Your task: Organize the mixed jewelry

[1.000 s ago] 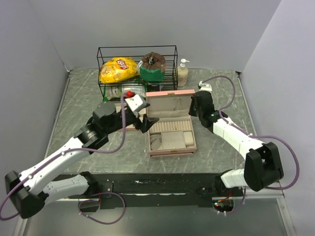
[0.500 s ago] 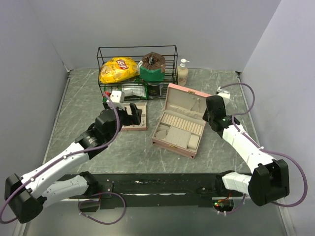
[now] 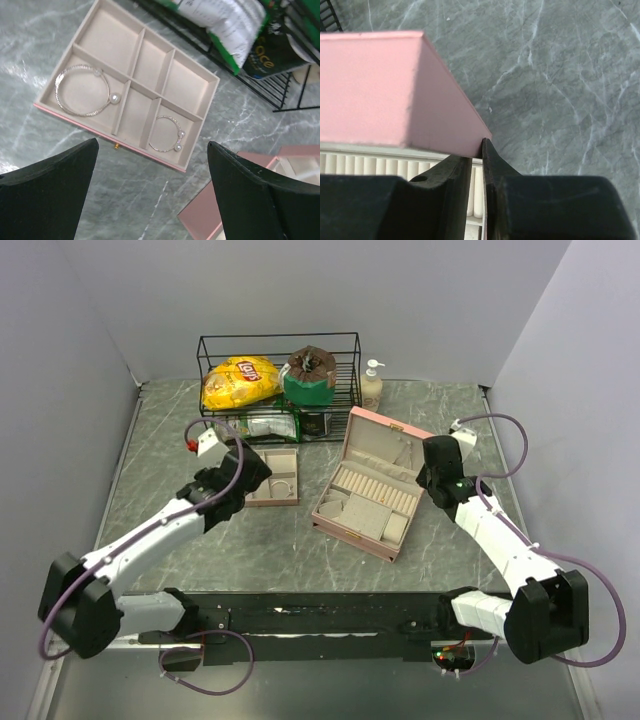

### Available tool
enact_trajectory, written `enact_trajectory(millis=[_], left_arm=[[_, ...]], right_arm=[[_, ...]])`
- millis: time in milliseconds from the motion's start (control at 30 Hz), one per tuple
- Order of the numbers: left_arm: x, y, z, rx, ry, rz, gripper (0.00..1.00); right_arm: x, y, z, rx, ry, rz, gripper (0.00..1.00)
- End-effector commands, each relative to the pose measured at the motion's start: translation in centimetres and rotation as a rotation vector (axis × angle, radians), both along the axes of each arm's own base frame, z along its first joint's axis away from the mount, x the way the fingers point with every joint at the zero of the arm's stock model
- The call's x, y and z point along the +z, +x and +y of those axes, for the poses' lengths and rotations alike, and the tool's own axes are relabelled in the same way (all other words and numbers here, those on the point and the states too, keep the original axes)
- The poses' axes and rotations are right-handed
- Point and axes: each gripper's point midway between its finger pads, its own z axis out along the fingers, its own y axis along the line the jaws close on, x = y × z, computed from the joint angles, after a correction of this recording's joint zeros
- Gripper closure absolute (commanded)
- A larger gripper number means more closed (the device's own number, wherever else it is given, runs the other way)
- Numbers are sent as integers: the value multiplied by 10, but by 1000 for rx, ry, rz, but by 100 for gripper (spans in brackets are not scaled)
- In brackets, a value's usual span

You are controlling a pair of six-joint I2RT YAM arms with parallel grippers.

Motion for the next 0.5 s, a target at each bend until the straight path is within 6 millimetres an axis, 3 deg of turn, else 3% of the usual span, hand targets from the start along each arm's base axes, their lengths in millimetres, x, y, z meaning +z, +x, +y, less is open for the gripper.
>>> enact_trajectory(millis=[0, 300, 467], left_arm=[[0, 10, -5, 118, -128, 33, 3], [-46, 10, 1, 396, -260, 180, 3], [-57, 17, -4, 414, -266, 238, 4]], right_arm=[[22, 9, 6, -15, 78, -105, 77], [19, 8, 12, 11, 98, -98, 72], [18, 8, 14, 20, 102, -92, 69]])
